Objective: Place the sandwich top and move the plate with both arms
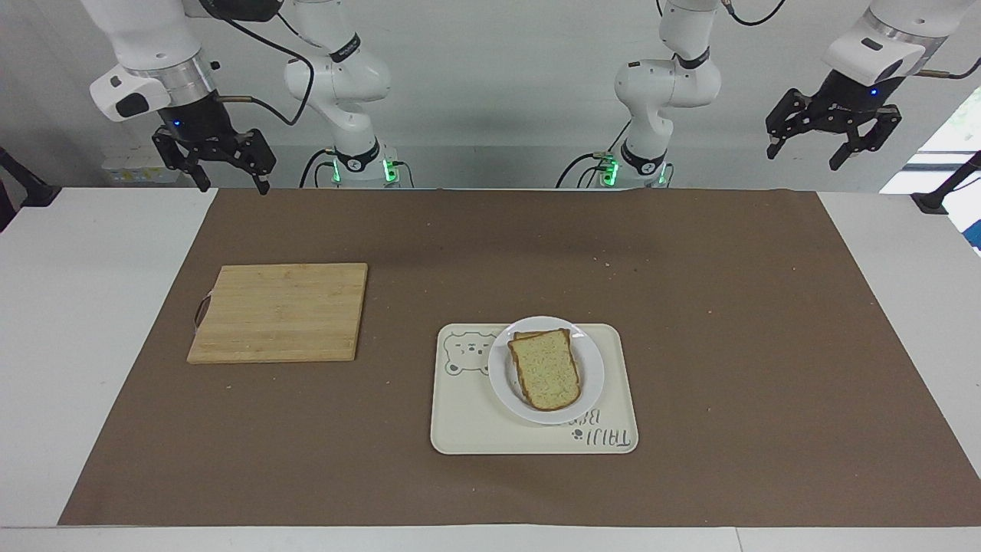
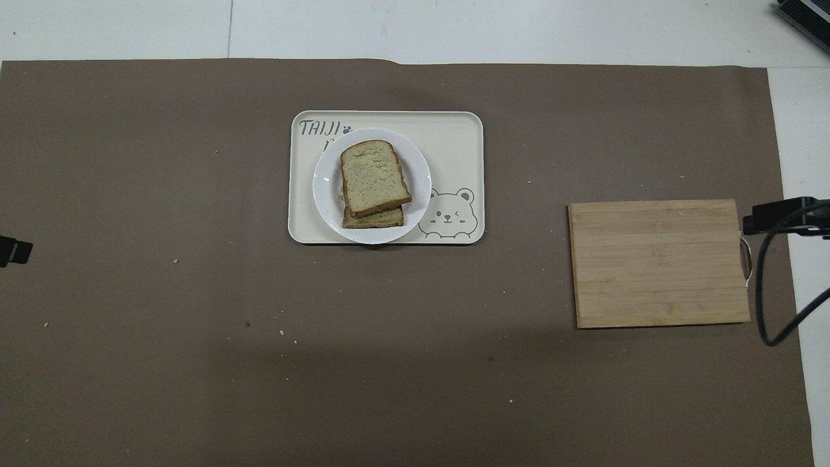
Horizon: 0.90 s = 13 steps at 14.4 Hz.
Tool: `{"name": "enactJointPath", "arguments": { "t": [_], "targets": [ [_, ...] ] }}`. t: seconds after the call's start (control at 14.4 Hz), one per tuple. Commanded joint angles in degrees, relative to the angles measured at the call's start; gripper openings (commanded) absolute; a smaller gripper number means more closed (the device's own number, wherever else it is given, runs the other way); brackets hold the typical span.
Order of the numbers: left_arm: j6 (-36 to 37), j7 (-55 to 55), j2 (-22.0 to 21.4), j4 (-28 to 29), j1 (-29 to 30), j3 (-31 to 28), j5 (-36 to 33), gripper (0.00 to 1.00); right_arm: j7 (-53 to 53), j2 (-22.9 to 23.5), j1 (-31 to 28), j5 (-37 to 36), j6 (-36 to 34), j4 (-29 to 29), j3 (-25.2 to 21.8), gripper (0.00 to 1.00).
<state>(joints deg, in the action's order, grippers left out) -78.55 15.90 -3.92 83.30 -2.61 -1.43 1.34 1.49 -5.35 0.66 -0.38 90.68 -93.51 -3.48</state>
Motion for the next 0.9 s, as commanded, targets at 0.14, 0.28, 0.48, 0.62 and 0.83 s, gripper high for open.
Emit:
{"name": "enactJointPath", "arguments": {
  "t": [0.14, 0.28, 0.48, 0.62, 0.83],
  "targets": [
    [2.1, 0.8, -1.4, 1.5, 2.5, 2.6, -1.0, 1.0, -1.7, -1.1, -0.1, 0.7, 0.8, -1.2, 0.0, 1.0],
    [2.3, 0.7, -0.7, 0.6, 2.5, 2.0, -1.0, 1.0, -1.4, -1.1, -0.3, 0.7, 0.9, -1.3, 0.0, 1.0],
    [3.5, 0.6, 2.5, -3.0, 2.4, 2.0, -0.6, 1.0, -1.1, -1.0, -0.3, 0.6, 1.0, -1.3, -0.1, 1.0],
    [4.0, 0.6, 2.7, -3.5, 2.2, 2.0, -0.5, 1.0, -1.2, -1.0, -0.4, 0.4, 1.6, -1.3, -0.2, 1.0],
    [4.4, -0.4, 3.3, -3.8, 2.2, 2.2, 0.2, 1.0, -1.3, -0.6, -0.3, 0.5, 3.9, -1.0, -0.1, 1.0]
  ]
}}
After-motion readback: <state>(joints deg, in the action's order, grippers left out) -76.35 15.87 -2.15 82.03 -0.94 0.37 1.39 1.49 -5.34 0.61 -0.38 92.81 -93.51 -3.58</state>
